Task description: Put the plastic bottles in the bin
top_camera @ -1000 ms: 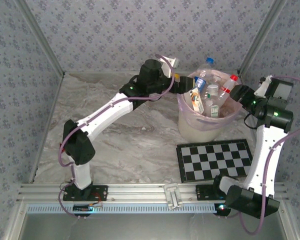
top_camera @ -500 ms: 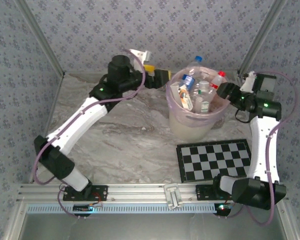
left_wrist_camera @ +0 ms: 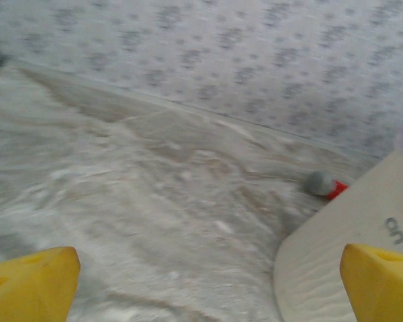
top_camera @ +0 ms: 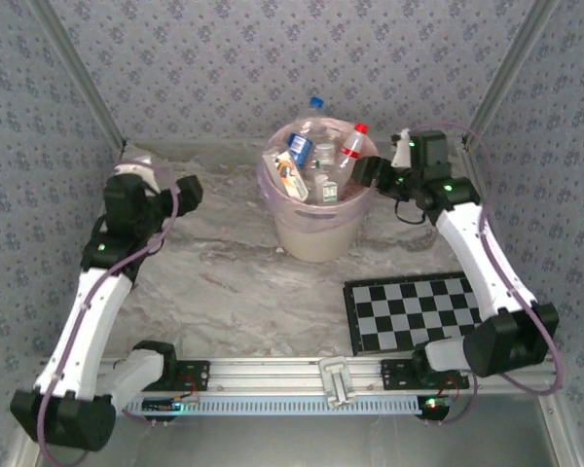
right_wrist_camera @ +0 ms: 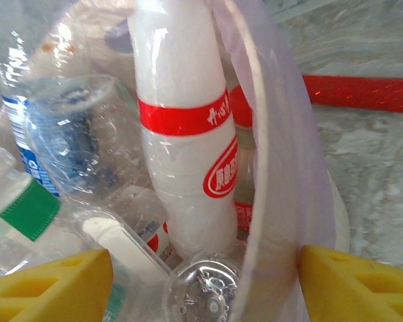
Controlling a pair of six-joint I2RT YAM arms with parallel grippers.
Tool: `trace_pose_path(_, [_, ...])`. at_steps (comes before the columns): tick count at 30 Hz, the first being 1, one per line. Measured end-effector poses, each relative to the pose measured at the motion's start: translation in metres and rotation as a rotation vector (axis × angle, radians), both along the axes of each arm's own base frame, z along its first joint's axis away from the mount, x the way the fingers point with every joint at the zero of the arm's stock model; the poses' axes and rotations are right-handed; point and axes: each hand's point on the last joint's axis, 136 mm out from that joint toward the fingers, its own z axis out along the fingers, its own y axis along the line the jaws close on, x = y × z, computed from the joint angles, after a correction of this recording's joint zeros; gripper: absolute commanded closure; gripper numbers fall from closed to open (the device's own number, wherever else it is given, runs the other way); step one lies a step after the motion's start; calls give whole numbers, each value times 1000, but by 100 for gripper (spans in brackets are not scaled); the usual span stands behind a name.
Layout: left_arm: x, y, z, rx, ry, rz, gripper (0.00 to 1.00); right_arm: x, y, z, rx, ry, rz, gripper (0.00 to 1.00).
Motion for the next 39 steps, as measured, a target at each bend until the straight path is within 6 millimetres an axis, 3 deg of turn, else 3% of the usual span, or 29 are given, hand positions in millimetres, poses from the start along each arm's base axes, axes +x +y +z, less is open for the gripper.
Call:
trace_pose_path(3, [-12, 29, -20, 31, 36, 104, 1, 10, 31, -5, 4, 4, 50, 25])
trace_pose_path(6, [-19, 47, -48, 63, 99, 175, 1, 15, 59, 0, 7, -12, 105, 24])
trace_pose_path(9, [-22, 56, -78, 95, 168, 218, 1, 12, 66, 11, 9, -36, 124, 20])
trace_pose_path(13, [-26, 64, -101, 125, 209, 256, 1, 11, 35, 32, -33, -100, 64, 0])
trace_pose_path(17, [-23, 69, -117, 155, 195, 280, 1, -6, -21, 44, -127, -180, -57, 0])
trace_pose_path(20, [-23, 74, -137, 190, 195, 291, 1, -19, -64, 37, -239, -229, -169, 0])
trace_pose_path(23, [-22, 77, -154, 233, 184, 290, 1, -27, -94, 1, -404, -240, -246, 0])
trace_pose_path(28, [-13, 82, -183, 284, 178, 303, 1, -34, -131, -98, -613, -107, -323, 0])
trace_pose_path(31, [-7, 86, -200, 317, 176, 317, 1, -42, -152, -142, -679, -60, -371, 0])
trace_pose_path(34, [0, 87, -213, 350, 178, 310, 1, -45, -165, -165, -717, -56, -406, 0])
trace_pose_path(39, [17, 87, -222, 388, 146, 293, 1, -38, -177, -183, -745, -112, -443, 0])
